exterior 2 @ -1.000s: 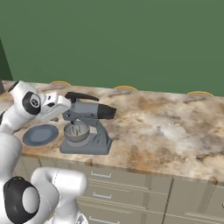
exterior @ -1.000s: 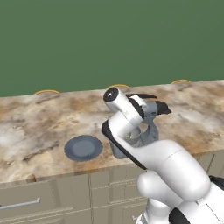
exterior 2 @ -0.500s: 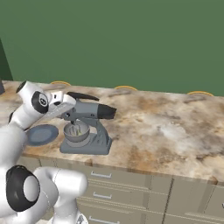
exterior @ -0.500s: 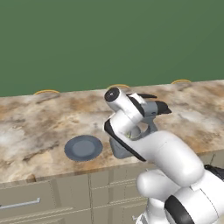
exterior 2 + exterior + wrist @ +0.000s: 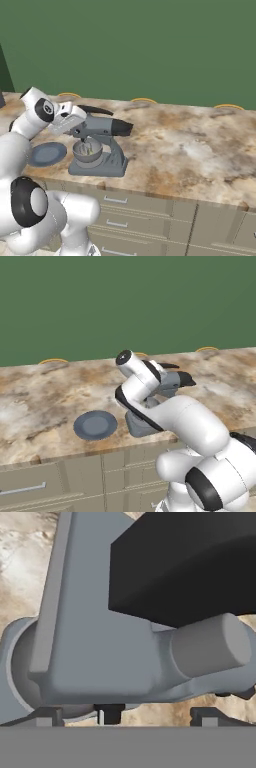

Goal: Add butter and sugar cubes to the stand mixer bowl and then turn on the stand mixer to begin making frosting.

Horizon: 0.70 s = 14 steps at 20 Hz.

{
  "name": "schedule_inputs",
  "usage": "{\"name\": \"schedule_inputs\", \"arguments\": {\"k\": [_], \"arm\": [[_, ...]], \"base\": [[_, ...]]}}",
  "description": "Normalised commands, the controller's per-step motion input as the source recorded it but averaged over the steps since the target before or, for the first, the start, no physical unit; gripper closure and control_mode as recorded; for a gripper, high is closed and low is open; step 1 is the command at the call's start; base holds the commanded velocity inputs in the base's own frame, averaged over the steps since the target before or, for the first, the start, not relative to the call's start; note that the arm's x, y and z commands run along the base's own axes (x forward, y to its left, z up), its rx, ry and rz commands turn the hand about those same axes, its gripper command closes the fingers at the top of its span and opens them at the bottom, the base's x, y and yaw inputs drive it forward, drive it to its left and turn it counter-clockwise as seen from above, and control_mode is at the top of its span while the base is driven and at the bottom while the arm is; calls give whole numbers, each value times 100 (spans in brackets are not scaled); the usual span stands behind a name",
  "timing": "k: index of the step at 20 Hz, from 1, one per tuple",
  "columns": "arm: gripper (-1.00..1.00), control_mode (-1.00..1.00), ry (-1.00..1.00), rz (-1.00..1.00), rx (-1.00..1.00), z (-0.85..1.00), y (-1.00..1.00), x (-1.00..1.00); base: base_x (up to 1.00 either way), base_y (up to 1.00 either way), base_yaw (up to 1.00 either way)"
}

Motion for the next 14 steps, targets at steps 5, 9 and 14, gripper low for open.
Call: {"name": "schedule_inputs", "arguments": {"k": [5,9,14], "arm": [[-100,-100,-14,1,-2,-20,-32,0],[-100,-100,-4,0,0,-6,-34,4],[-100,-100,3,0,0,0,-26,28]], "base": [[0,0,0],[0,0,0],[0,0,0]]}}
